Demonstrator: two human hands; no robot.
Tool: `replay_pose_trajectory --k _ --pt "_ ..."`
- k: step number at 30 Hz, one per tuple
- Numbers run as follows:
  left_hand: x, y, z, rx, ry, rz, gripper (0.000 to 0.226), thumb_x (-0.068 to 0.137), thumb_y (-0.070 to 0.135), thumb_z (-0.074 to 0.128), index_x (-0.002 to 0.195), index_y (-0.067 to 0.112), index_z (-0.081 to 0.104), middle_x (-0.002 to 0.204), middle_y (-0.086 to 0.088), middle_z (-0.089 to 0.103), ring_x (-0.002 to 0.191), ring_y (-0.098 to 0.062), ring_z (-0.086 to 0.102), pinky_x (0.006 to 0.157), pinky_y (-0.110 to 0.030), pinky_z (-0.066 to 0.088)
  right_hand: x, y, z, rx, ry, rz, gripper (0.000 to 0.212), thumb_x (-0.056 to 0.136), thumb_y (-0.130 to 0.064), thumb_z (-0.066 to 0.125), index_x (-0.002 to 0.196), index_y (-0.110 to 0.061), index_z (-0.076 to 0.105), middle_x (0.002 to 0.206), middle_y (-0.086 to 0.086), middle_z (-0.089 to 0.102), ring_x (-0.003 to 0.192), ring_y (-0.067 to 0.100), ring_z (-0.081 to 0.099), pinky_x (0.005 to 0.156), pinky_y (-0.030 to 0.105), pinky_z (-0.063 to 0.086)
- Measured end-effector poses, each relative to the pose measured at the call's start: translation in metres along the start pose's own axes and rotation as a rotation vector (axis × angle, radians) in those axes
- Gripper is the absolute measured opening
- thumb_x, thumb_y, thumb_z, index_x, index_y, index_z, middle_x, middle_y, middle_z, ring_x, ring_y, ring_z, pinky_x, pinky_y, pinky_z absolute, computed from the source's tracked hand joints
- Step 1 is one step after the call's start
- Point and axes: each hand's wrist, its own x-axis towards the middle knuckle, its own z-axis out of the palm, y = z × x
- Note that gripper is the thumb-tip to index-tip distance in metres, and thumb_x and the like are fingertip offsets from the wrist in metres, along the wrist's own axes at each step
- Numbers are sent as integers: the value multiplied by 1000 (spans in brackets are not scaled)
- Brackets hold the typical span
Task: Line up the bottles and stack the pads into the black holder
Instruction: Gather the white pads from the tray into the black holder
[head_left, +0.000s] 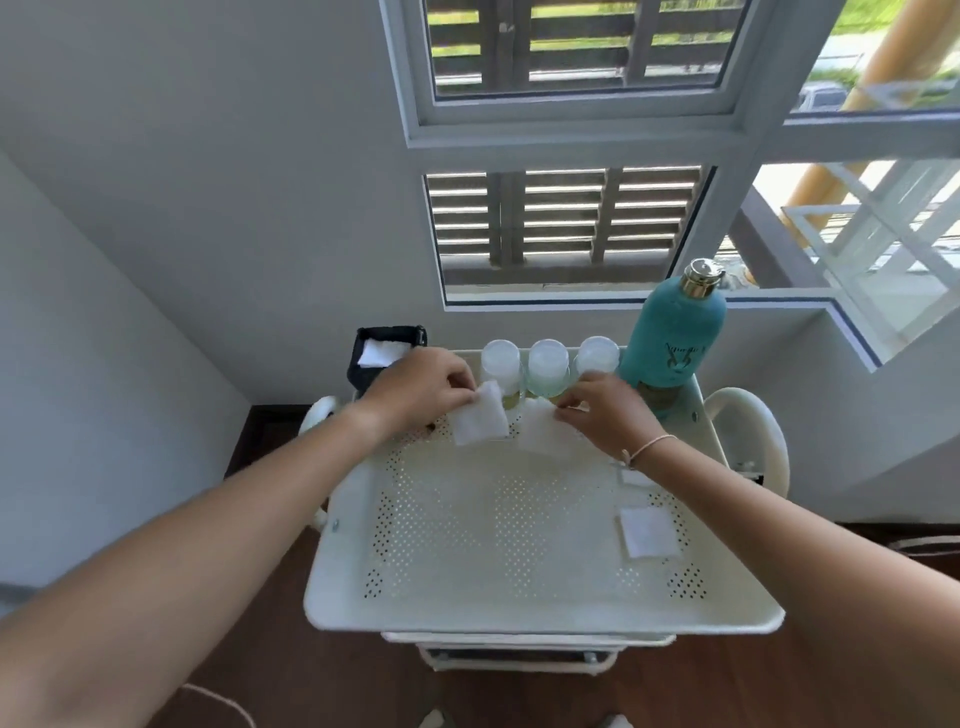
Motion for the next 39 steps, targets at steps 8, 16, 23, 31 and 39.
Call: replay_pose_trajectory --k 8,16,23,31,39 --pt "-9 -35 -73 124 178 -54 6 83 25 63 80 22 67 84 7 59 79 -14 54 62 -26 38 31 -57 -20 100 135 -63 18 83 -19 62 94 -7 71 97 12 66 81 19 51 71 29 40" --pt "14 -56 -84 288 185 -77 12 86 25 60 87 17 69 97 -3 61 88 -19 51 69 -30 38 45 -88 -21 112 150 -95 17 83 -18 61 94 -9 71 97 10 65 84 22 56 80 38 51" --pt "24 -71 -68 394 142 -42 13 85 25 60 87 16 71 92 0 55 100 -22 47 68 -32 37 48 -87 -16 128 146 -74 17 82 -18 63 94 -9 71 94 7 64 77 12 47 65 20 39" --pt "22 -82 -58 328 344 64 12 82 26 65 85 17 72 91 -3 55 92 -22 47 65 -30 36 63 -104 -10 151 137 -82 16 82 -18 63 92 -9 71 96 9 65 77 13 48 69 24 38" --pt "20 -99 -54 130 250 22 17 88 27 58 95 20 73 107 0 55 105 -18 47 80 -30 40 84 -127 -7 143 123 -127 16 82 -16 62 93 -8 71 98 9 65 77 14 48 70 25 37"
